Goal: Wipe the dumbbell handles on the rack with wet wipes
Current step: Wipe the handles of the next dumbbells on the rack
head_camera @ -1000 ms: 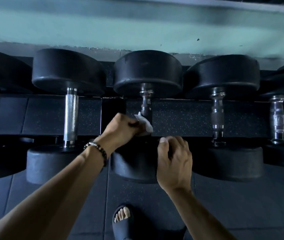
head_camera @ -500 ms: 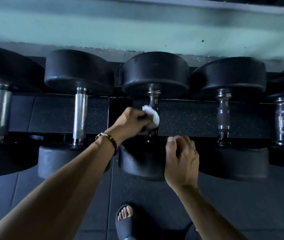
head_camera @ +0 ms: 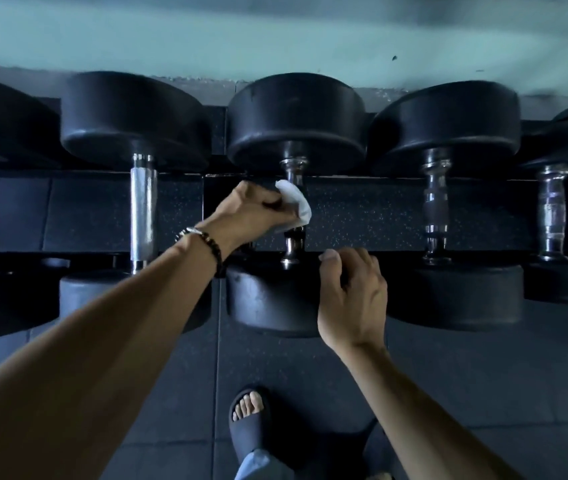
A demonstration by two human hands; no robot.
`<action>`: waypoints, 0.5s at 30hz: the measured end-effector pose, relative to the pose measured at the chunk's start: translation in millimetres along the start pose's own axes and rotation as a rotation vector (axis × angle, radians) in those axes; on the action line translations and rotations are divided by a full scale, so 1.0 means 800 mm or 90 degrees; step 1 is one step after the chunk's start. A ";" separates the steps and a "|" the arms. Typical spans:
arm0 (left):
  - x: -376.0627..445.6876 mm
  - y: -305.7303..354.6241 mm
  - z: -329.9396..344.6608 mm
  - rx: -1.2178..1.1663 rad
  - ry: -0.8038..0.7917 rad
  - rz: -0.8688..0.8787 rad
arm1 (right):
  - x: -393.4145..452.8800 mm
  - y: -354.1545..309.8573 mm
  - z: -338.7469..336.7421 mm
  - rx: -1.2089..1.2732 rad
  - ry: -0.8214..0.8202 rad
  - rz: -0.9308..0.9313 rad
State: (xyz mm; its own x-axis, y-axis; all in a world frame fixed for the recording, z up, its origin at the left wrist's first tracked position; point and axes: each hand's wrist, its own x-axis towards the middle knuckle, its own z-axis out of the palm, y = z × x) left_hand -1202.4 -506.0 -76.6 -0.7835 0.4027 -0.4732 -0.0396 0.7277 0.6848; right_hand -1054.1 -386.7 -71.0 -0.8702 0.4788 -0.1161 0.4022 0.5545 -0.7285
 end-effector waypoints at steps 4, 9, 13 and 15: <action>-0.019 -0.017 0.006 0.175 -0.145 -0.018 | -0.001 -0.004 -0.001 -0.005 0.012 -0.018; -0.011 0.003 0.006 -0.178 -0.011 -0.033 | 0.001 -0.001 0.000 0.007 0.009 -0.005; -0.017 -0.015 0.019 -0.233 -0.131 -0.114 | 0.001 -0.001 0.000 0.000 0.016 -0.017; -0.017 -0.013 0.016 -0.108 -0.113 0.004 | 0.001 -0.001 0.001 -0.001 0.018 -0.011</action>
State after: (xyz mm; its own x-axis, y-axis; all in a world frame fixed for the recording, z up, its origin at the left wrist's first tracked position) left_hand -1183.6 -511.8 -84.8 -0.6640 0.5084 -0.5483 -0.1507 0.6273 0.7641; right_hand -1055.3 -387.3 -70.8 -0.8689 0.4877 -0.0840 0.3871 0.5641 -0.7294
